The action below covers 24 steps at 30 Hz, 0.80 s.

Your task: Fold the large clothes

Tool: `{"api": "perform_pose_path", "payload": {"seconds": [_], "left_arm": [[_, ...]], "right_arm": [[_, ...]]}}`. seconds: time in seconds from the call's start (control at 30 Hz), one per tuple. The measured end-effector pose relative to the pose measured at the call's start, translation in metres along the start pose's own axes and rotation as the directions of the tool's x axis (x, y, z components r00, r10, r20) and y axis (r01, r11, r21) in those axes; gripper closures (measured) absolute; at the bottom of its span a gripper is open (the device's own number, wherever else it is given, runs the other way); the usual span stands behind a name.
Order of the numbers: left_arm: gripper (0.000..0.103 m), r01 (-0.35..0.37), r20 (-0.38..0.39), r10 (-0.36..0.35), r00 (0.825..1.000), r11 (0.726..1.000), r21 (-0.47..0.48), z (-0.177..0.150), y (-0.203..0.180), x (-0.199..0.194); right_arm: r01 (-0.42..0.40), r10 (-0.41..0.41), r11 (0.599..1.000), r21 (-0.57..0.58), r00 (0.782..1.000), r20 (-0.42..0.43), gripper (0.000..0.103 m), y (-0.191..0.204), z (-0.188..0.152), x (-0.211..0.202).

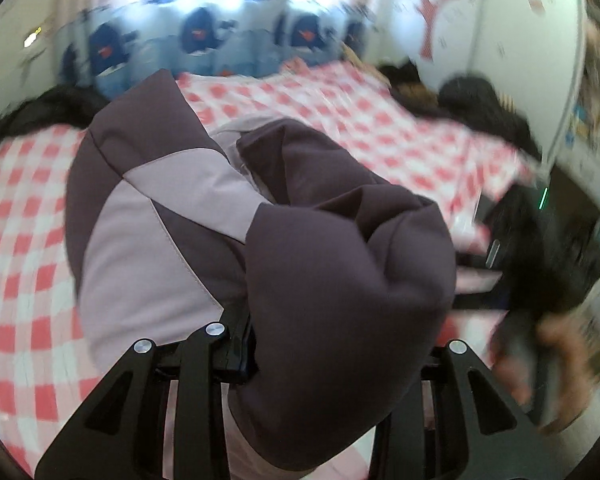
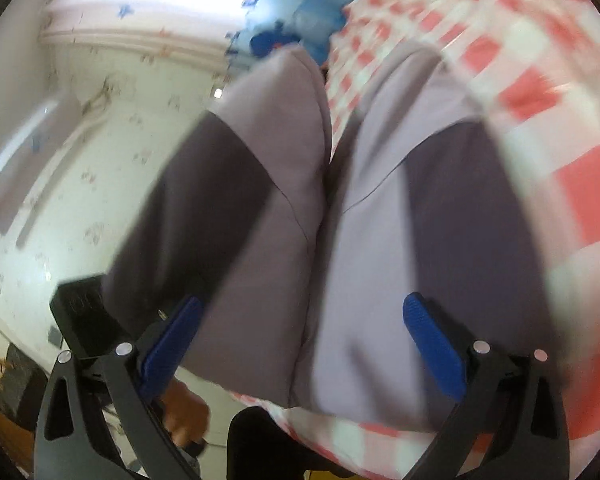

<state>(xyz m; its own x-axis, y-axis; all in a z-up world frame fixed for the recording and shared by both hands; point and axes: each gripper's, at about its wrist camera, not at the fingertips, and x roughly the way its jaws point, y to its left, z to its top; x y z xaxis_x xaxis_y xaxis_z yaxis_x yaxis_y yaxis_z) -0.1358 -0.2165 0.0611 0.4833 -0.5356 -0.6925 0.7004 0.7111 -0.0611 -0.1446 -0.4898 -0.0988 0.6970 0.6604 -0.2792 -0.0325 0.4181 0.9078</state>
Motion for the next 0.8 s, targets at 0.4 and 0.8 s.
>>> {"api": "perform_pose_path", "payload": {"seconds": [0.4, 0.8], "left_arm": [[0.046, -0.140, 0.013, 0.144, 0.989, 0.929, 0.342, -0.037, -0.100, 0.051], [0.034, 0.146, 0.041, -0.142, 0.989, 0.984, -0.099, -0.027, 0.034, -0.071]], "right_arm": [[0.288, -0.377, 0.813, -0.506, 0.923, -0.081, 0.005, 0.123, 0.088, 0.061], [0.642, -0.778, 0.485, -0.594, 0.627, 0.043, 0.006, 0.059, 0.088, 0.121]]}}
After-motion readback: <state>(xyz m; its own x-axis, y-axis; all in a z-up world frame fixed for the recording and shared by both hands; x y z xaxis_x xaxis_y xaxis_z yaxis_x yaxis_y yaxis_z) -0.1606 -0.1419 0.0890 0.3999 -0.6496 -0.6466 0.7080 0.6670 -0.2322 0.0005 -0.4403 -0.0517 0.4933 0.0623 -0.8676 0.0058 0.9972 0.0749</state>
